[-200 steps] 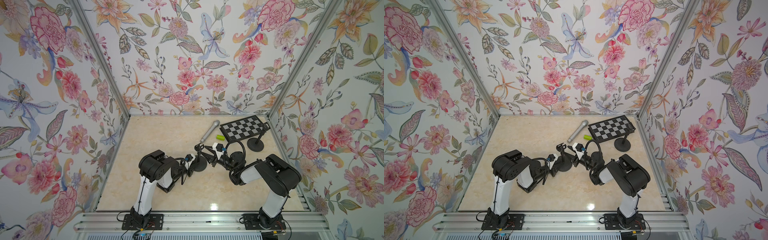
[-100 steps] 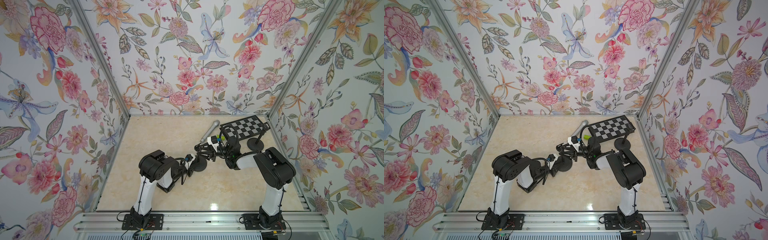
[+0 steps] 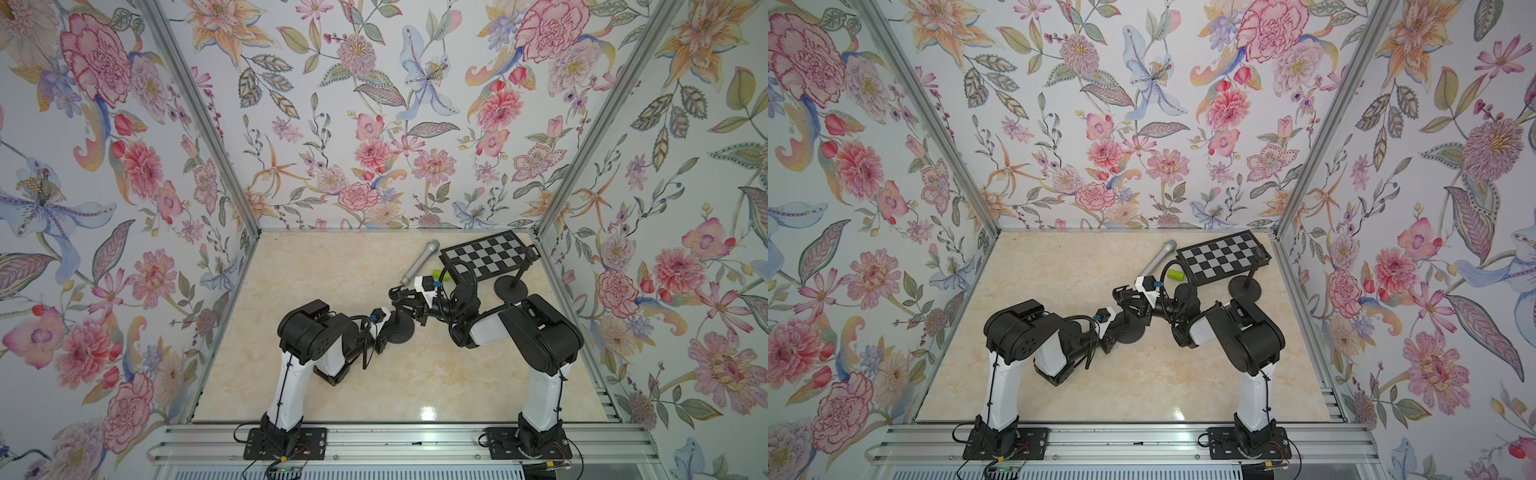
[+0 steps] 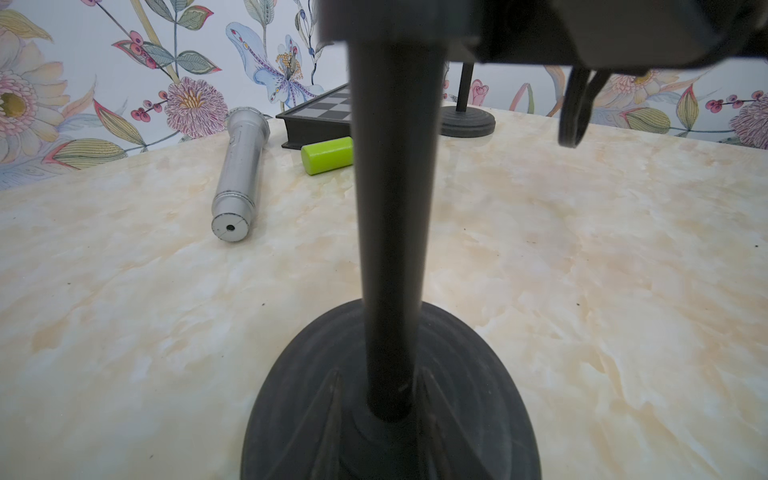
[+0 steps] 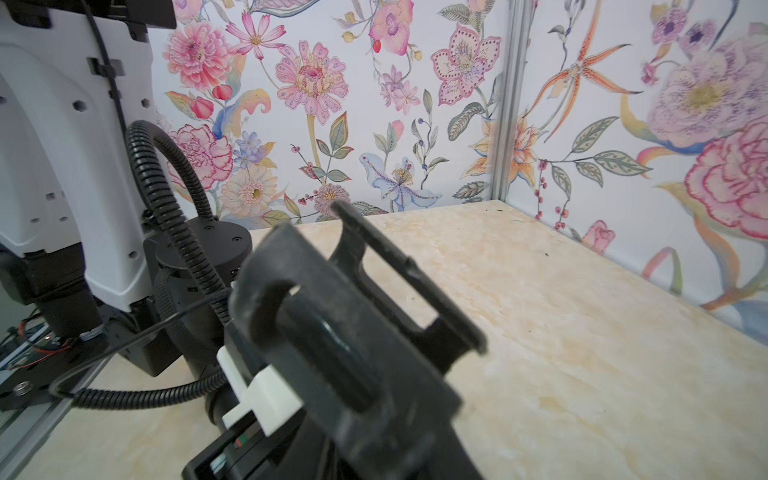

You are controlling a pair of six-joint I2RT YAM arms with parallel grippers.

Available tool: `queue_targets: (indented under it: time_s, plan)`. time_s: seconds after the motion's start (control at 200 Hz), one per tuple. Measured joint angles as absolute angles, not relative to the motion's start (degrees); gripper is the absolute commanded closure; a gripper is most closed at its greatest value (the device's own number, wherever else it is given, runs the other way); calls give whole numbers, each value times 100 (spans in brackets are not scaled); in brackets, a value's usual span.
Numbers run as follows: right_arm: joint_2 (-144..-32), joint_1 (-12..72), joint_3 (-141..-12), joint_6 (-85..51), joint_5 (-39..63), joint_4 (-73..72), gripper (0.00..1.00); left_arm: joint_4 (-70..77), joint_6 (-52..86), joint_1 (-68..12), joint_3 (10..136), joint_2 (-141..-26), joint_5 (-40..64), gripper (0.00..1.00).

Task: Assemble a microphone stand
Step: Screw the microphone stand pole into the microphone stand base.

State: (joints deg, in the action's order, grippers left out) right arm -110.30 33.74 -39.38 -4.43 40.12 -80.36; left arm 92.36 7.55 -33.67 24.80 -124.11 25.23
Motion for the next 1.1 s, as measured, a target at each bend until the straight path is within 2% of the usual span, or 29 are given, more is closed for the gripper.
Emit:
queue_targets:
  time_s: [0.21, 0.315, 0.35, 0.38, 0.395, 0.515, 0.575, 0.696, 0.786, 0.901, 1.011, 1.066, 1.096]
  plan:
    - [-11017, 5113, -3387, -161, -1063, -8779, 100, 9244, 757, -3326, 2449, -12403, 2534, 70]
    - [-11174, 5704, -3577, 73, -2777, -8833, 100, 9244, 755, -3328, 2443, -12401, 2534, 70]
    - [-11183, 5782, -3603, 106, -3033, -8823, 84, 9242, 755, -3328, 2443, -12401, 2541, 70]
    - [-11183, 5815, -3605, 113, -3144, -8820, 64, 9242, 755, -3326, 2443, -12401, 2545, 70]
    - [-11183, 5815, -3597, 108, -3162, -8827, 59, 9242, 755, -3326, 2443, -12401, 2545, 70]
    - [-11113, 5684, -3260, -16, -2434, -8628, 36, 9247, 766, -3326, 2427, -12390, 2539, 69]
    - [-10971, 5334, -3046, -51, -1645, -8449, 36, 9242, 781, -3328, 2427, -12385, 2532, 69]
    - [-10884, 4397, -2993, -228, 674, -8243, 38, 9242, 781, -3328, 2427, -12385, 2530, 69]
    - [-10884, 3859, -3111, -381, 2040, -8160, 32, 9242, 781, -3328, 2427, -12385, 2528, 69]
    - [-10940, 3509, -3538, -685, 3393, -8112, 38, 9242, 797, -3328, 2429, -12385, 2532, 69]
    - [-11120, 3336, -3940, -980, 4121, -8169, 45, 9242, 797, -3328, 2432, -12387, 2532, 69]
    - [-11179, 3291, -4036, -1057, 4327, -8169, 53, 9242, 797, -3328, 2432, -12387, 2532, 69]
    - [-11201, 3280, -4073, -1085, 4416, -8167, 61, 9242, 797, -3328, 2432, -12390, 2532, 69]
